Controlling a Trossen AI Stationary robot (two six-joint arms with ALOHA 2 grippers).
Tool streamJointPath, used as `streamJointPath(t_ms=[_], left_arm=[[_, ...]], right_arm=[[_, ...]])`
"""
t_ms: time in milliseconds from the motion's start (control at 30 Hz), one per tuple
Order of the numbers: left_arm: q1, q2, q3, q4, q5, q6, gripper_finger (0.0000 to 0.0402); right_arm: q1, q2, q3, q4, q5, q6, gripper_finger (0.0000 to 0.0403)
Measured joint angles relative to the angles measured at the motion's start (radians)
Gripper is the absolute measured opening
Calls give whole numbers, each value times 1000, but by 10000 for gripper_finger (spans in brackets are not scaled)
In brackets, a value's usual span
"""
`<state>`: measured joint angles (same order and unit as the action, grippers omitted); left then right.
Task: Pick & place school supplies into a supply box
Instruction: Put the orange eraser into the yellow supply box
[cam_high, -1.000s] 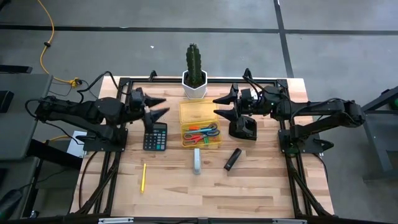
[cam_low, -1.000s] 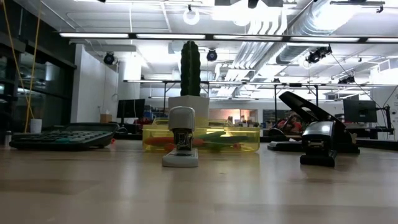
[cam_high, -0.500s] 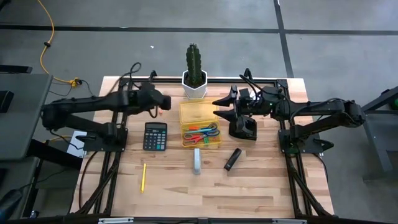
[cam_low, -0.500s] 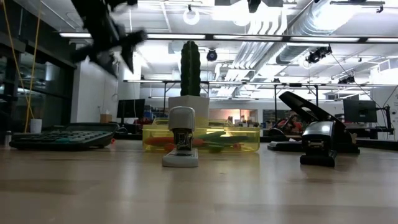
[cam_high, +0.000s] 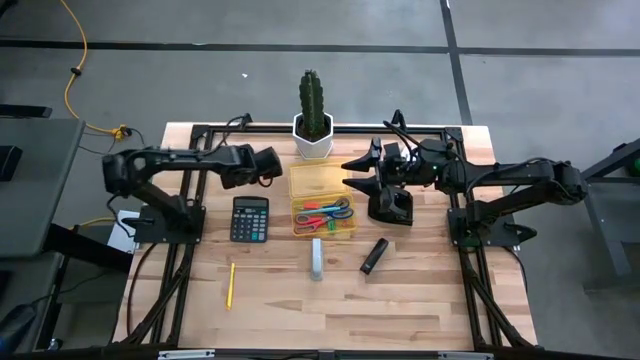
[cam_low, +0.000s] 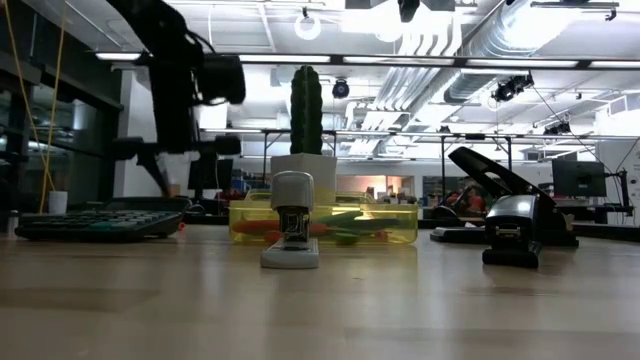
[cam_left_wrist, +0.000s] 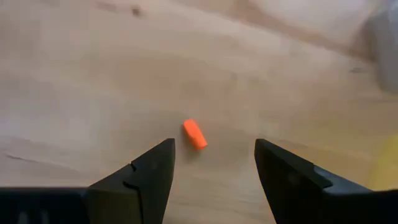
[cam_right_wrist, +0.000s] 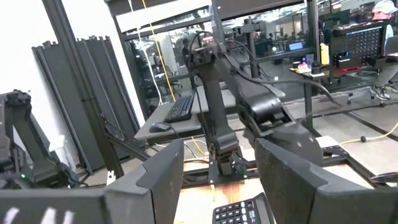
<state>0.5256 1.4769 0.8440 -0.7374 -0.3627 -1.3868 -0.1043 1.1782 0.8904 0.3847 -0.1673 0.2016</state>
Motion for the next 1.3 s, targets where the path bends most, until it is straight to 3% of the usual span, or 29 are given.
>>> streamJointPath(t_ms=[433,1300], left_arm=[[33,169,0,46,117,-179,209],[83,214,1,73,25,-260,209]], right_arm=[[0,0,0,-3,0,7,190],[0,0,0,-3,1,63,190]])
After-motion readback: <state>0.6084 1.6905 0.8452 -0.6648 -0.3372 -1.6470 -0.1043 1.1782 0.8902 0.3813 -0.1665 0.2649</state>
